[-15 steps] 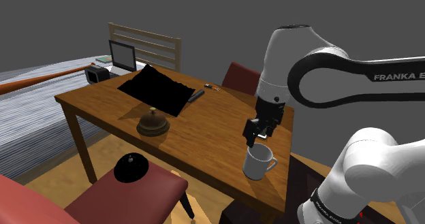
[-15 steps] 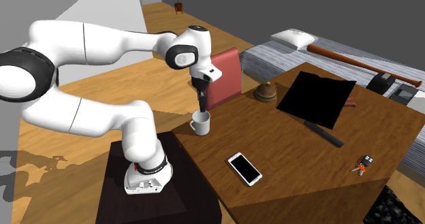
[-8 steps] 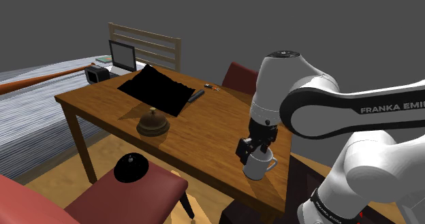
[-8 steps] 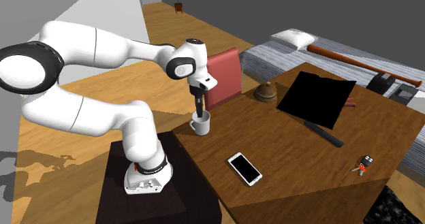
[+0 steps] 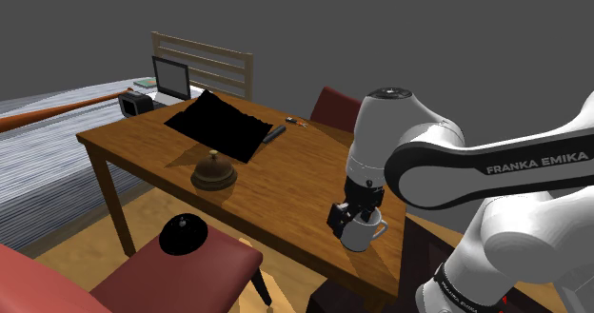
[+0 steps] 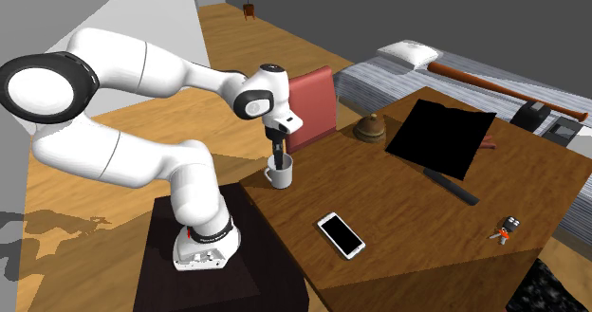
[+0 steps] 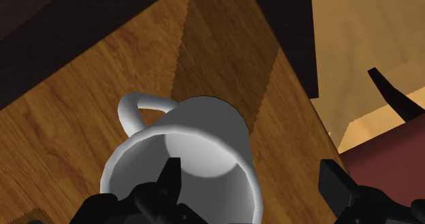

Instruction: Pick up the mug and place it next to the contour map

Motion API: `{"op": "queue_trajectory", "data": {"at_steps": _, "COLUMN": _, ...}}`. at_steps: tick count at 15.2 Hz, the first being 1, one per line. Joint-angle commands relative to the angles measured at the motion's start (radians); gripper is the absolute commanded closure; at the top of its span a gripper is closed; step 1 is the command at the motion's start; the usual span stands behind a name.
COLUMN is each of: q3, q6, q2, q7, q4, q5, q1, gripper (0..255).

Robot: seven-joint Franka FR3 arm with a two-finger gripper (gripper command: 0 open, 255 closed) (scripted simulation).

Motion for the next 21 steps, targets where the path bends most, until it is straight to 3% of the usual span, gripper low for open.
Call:
{"op": "queue_trajectory", "data": {"at_steps": 1, "q3": 0.000, "q6": 0.002, "q2": 0.000, "q7": 0.000, "q4": -0.001, "q5": 0.000, "q1": 0.000, "gripper": 0}}
{"op": "queue_trajectory", "data": {"at_steps": 4, "q3": 0.000, "q6": 0.001, "q2": 0.000, "q7": 0.000, "q4": -0.001, "q5": 0.000, "q1": 0.000, "gripper": 0}}
{"op": "queue_trajectory", "data": {"at_steps": 5, "q3": 0.000, "q6": 0.001, "q2": 0.000, "q7": 0.000, "q4": -0.001, "q5": 0.000, "q1": 0.000, "gripper": 255}}
{"op": "queue_trajectory", "data": {"at_steps": 14, "q3": 0.000, "q6": 0.002, "q2": 0.000, "q7": 0.000, "q4": -0.001, "q5": 0.000, "q1": 0.000, "gripper": 255}}
{"op": "queue_trajectory", "data": {"at_steps": 21, "q3": -0.040, "q6": -0.124, "q2": -0.064, "q7": -0.003, "q4": 0.061, "q5": -0.032, "q1": -0.005, "gripper": 255}}
